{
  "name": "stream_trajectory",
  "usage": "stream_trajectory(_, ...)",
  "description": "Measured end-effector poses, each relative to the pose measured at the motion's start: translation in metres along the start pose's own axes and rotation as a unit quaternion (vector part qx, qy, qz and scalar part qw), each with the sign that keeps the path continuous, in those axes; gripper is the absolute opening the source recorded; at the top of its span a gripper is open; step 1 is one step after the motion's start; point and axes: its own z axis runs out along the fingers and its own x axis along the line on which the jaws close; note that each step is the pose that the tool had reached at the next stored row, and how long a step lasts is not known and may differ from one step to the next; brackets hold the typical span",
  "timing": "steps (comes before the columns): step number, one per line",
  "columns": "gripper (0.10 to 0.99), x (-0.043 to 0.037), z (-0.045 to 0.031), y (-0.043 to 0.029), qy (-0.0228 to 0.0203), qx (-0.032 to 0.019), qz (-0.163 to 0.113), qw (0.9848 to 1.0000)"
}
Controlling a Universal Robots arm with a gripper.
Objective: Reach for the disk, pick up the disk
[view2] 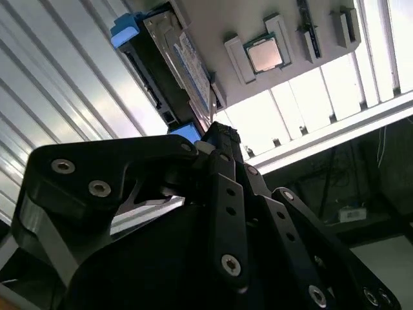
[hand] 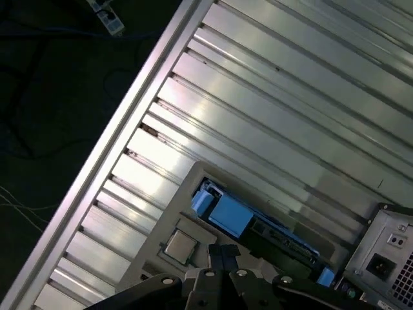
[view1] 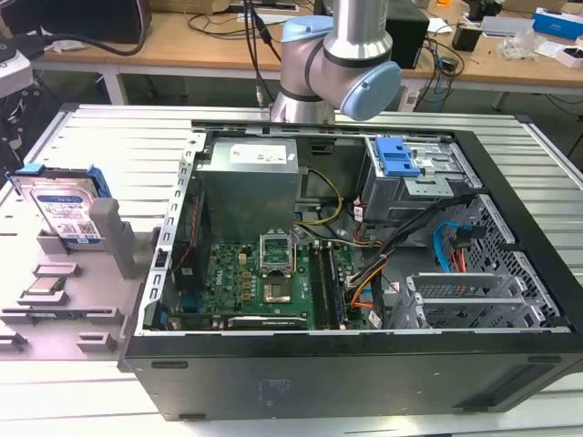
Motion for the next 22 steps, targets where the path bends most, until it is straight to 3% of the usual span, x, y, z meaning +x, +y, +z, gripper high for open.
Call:
stream_trajectory(2,0.106,0.0,0.0,0.0,0.0012,0.0,-0.031,0.9995)
stream_trajectory(4,0.106,0.0,0.0,0.0,0.0017,0.0,-0.043,0.9991)
stream_trajectory(7,0.106,0.0,-0.0001,0.0,0.0031,0.0,-0.079,0.9969)
stream_trajectory(9,0.106,0.0,0.0,0.0,0.0041,0.0001,-0.108,0.9942)
stream_trajectory(15,0.106,0.0,0.0,0.0,0.0059,0.0001,-0.153,0.9881)
stream_trajectory(17,0.106,0.0,0.0,0.0,0.0067,0.0001,-0.175,0.9845)
stream_trajectory(21,0.106,0.0,-0.0001,0.0,0.0075,0.0001,-0.194,0.981)
stream_trajectory(22,0.106,0.0,0.0,0.0,0.0079,0.0001,-0.204,0.9789)
